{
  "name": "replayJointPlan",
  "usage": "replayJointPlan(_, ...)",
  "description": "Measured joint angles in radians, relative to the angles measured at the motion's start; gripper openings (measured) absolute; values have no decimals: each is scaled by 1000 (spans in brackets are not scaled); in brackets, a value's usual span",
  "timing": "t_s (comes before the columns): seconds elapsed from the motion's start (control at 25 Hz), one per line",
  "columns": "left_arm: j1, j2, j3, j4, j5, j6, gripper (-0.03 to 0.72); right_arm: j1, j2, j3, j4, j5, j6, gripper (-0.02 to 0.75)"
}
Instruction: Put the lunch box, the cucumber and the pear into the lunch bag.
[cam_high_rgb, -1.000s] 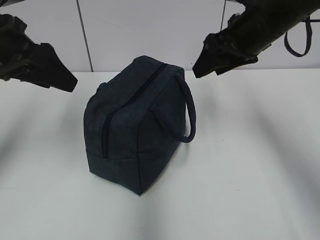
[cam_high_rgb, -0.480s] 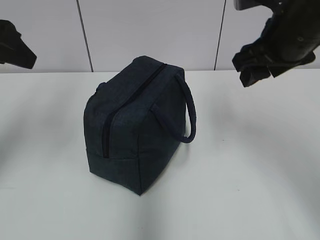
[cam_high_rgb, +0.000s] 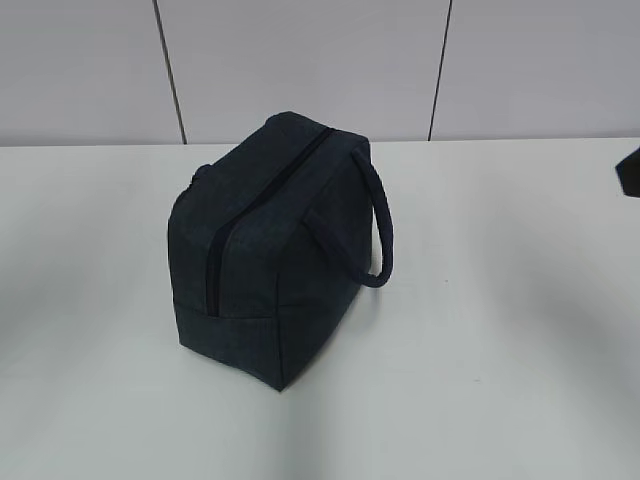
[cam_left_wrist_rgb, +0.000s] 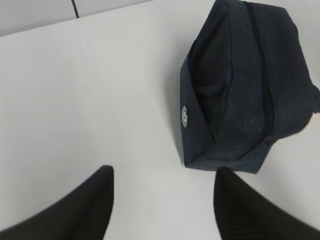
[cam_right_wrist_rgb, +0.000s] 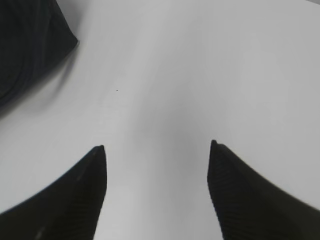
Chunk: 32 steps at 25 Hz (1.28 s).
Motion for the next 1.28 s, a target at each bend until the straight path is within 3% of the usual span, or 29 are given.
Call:
replayJointPlan(0.4, 0, -340, 153, 1, 150, -3, 382, 0, -373, 182, 17, 133, 2, 497)
replayJointPlan(0.64, 0, -504, 198, 1, 258, -3, 375, 0, -592, 313, 81, 252, -33, 497)
replayJointPlan(0.92, 0, -680, 316, 6, 313, -4, 364, 0, -870, 436, 158, 281, -142, 497)
replayJointPlan(1.28, 0, -882, 433, 21, 297, -4, 356, 0, -1061, 458, 162, 305, -166, 497)
